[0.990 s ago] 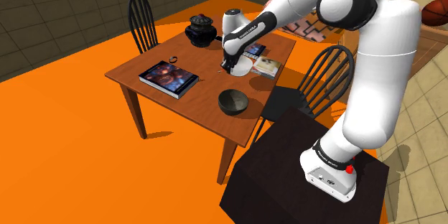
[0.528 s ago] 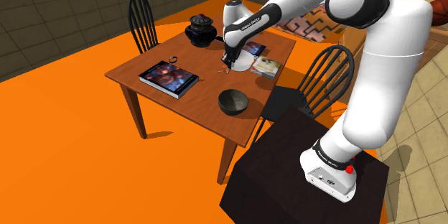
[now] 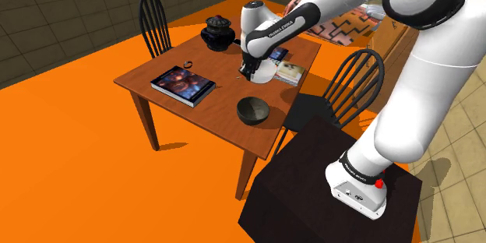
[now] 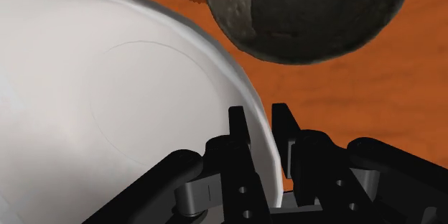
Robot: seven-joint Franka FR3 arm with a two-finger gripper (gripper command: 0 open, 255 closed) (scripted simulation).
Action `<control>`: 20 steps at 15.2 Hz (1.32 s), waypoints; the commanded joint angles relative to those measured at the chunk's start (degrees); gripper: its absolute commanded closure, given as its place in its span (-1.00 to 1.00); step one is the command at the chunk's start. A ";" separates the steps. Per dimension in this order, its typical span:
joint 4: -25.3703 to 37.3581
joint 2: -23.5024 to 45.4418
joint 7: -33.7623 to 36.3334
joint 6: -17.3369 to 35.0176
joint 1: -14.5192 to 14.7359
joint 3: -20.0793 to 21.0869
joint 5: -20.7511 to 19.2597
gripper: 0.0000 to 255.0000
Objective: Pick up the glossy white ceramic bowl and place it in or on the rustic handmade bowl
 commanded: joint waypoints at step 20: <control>-14.75 -4.41 16.79 7.60 7.33 4.68 -4.14 1.00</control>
